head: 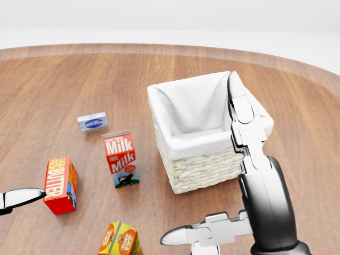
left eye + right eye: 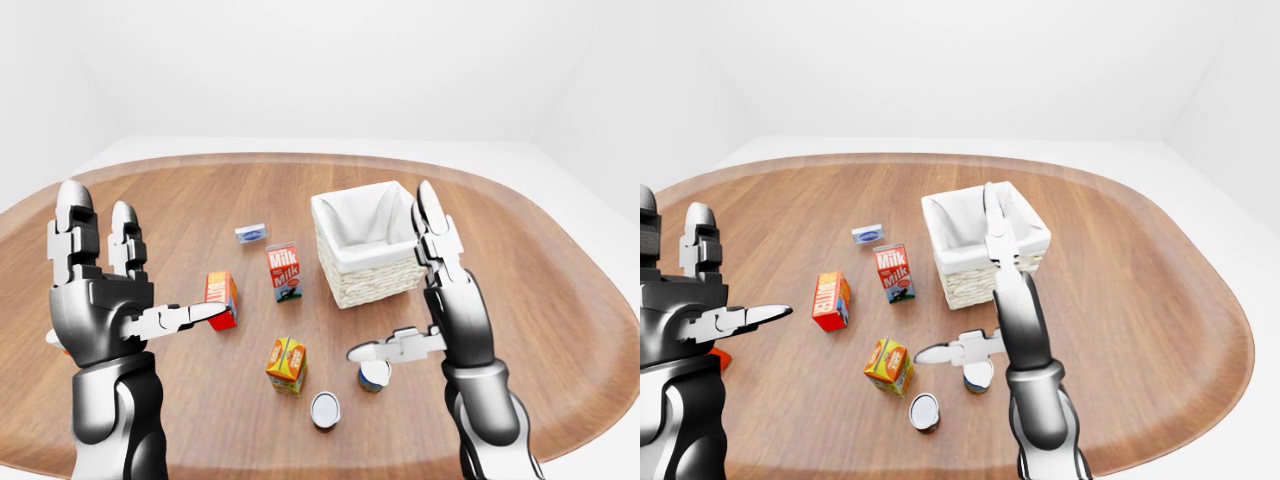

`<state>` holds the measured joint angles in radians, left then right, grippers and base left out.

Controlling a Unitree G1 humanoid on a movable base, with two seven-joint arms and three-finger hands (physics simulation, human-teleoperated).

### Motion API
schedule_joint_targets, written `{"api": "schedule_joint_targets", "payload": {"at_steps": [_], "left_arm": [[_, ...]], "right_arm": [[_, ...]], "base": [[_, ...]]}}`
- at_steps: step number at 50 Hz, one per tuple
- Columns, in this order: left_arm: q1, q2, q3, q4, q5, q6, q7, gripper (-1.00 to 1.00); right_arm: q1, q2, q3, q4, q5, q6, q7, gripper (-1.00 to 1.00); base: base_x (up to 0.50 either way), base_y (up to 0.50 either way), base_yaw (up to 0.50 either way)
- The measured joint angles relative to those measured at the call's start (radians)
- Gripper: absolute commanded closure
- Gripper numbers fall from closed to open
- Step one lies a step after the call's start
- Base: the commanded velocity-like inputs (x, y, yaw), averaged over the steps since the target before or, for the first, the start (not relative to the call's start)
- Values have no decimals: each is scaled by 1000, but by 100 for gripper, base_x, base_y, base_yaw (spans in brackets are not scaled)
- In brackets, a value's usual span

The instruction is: Pick up the orange juice, and put it in the basket.

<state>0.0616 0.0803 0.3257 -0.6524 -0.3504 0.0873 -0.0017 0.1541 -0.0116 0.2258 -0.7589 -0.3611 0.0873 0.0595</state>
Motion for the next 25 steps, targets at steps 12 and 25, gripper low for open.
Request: {"api": "schedule_joint_targets", "payload": {"at_steps": [12, 25], "left_arm": [[0, 0, 0, 0, 0, 0, 1, -100], [-2, 1, -1, 1, 0, 0, 2, -100]], "right_arm": [[-7, 2, 48, 10, -75, 0, 18, -100], [-30, 9, 91, 24, -133, 0, 33, -100]], "base": [[0, 0, 0], [0, 0, 0]]}}
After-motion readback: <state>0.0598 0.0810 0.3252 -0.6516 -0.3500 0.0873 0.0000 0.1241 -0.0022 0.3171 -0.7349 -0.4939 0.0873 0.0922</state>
